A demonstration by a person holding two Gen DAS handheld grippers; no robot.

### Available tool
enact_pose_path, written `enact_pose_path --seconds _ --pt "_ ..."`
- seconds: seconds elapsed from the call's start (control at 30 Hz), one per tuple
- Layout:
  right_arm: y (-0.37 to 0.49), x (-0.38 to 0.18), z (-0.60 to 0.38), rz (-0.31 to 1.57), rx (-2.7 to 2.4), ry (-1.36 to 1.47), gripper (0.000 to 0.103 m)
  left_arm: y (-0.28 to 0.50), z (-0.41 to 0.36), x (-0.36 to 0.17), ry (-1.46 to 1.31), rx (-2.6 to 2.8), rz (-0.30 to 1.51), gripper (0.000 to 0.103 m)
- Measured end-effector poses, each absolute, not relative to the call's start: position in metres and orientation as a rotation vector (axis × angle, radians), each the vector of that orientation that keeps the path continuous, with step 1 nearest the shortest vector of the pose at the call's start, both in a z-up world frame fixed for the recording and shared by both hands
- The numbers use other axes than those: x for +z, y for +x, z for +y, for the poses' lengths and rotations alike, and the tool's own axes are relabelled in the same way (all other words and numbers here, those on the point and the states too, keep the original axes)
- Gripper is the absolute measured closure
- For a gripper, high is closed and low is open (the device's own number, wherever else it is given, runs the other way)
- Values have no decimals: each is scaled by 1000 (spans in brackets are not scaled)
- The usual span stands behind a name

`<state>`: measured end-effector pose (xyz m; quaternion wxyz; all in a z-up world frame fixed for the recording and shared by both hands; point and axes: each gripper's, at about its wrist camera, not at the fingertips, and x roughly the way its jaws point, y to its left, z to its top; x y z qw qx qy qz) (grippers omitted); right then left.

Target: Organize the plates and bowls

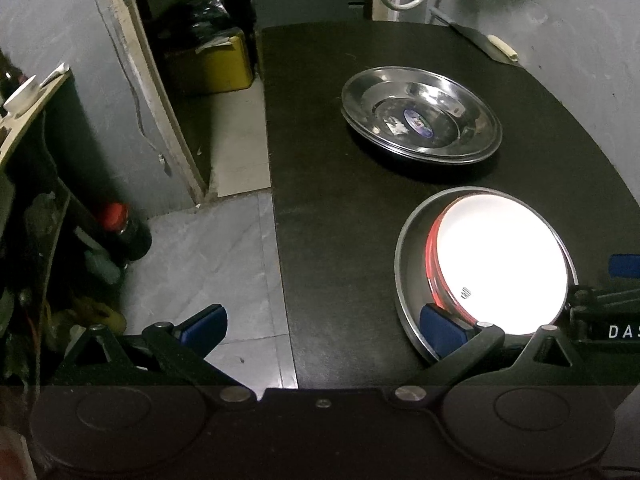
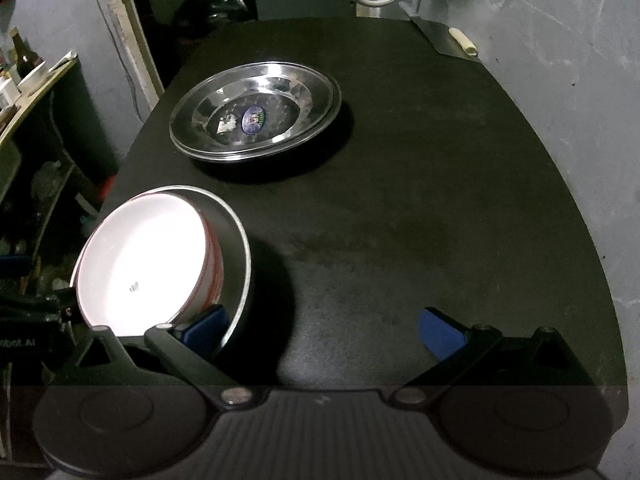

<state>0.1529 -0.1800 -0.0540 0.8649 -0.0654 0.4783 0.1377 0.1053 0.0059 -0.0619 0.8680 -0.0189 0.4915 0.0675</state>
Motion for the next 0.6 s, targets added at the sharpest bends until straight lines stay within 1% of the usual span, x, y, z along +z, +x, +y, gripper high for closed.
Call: enact_pose_path --seconds 0.6 --pt "153 -56 -180 998 279 -117 0 106 8 -61 -17 137 1034 1"
